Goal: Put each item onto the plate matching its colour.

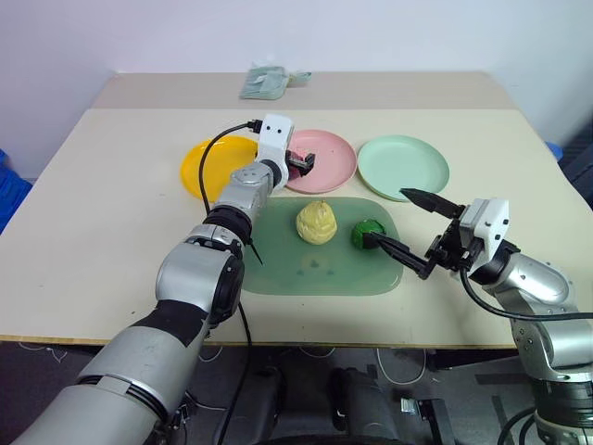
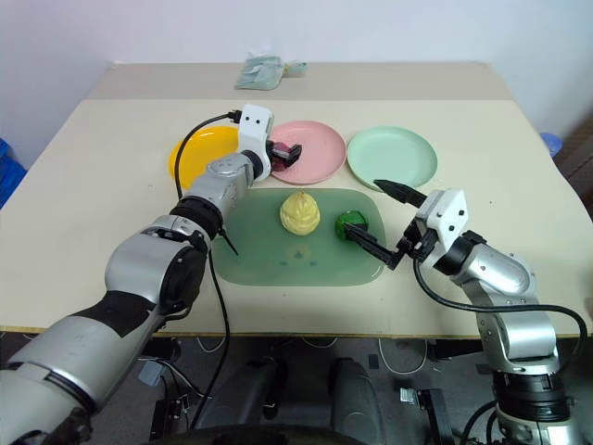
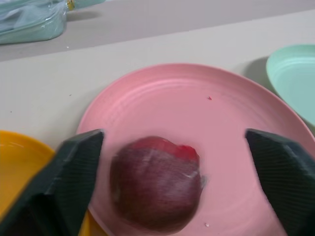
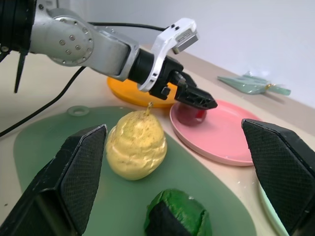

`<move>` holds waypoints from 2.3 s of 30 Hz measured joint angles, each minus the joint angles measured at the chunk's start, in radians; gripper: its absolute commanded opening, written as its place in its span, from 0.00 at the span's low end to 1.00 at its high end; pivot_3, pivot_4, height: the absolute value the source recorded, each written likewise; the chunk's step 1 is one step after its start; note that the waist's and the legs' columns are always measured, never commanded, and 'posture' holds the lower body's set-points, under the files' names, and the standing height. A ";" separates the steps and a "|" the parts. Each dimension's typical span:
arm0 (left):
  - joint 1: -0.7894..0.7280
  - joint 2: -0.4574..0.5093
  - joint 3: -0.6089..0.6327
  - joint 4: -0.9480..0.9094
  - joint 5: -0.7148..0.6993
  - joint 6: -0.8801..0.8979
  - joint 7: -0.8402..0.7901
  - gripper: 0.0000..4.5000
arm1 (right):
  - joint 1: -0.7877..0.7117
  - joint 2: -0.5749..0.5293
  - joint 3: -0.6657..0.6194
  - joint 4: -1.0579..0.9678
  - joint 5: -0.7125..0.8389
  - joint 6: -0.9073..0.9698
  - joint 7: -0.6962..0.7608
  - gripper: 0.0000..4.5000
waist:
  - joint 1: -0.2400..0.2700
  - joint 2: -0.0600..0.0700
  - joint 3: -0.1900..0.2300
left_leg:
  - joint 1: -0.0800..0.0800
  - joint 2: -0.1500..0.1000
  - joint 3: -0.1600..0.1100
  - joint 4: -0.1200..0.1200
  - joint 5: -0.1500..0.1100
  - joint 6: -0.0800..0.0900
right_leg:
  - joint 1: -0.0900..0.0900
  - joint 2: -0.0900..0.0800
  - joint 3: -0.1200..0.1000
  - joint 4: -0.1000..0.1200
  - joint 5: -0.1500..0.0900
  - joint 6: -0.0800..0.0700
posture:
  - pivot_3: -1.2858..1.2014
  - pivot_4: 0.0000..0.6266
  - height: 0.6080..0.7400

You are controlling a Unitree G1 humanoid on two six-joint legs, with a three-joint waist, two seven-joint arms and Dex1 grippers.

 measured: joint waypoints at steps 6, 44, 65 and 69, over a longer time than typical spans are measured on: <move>0.024 0.001 0.056 -0.074 -0.039 -0.036 -0.119 0.99 | -0.001 0.004 0.019 0.004 -0.010 0.005 -0.015 1.00 | -0.005 0.000 0.000 | 0.000 0.000 0.000 0.000 0.000 0.000 | 0.000 0.000 0.000 0.001 0.000 0.000 | 0.52 0.24 1.00; 0.590 0.255 -0.257 -1.126 -0.176 0.442 -0.581 0.49 | 0.072 0.020 0.029 -0.019 -0.018 0.006 -0.066 1.00 | -0.027 0.002 -0.001 | 0.002 0.002 -0.001 0.001 0.000 0.000 | 0.000 0.001 0.003 0.002 0.001 -0.003 | 0.52 0.24 1.00; 0.491 0.258 0.204 -0.816 -0.177 0.371 0.053 0.49 | 0.066 0.021 0.027 -0.027 -0.018 0.013 -0.062 1.00 | -0.011 0.001 -0.001 | 0.001 0.002 -0.001 0.005 0.000 0.000 | 0.002 0.003 0.002 0.002 0.001 -0.002 | 0.52 0.24 1.00; 0.429 0.244 0.201 -0.665 -0.158 0.277 0.060 0.49 | 0.060 0.022 0.042 -0.011 -0.020 0.013 -0.053 1.00 | 0.001 0.001 -0.001 | 0.001 0.002 -0.001 0.006 0.000 0.000 | 0.002 0.003 0.002 0.002 0.001 -0.002 | 0.52 0.24 1.00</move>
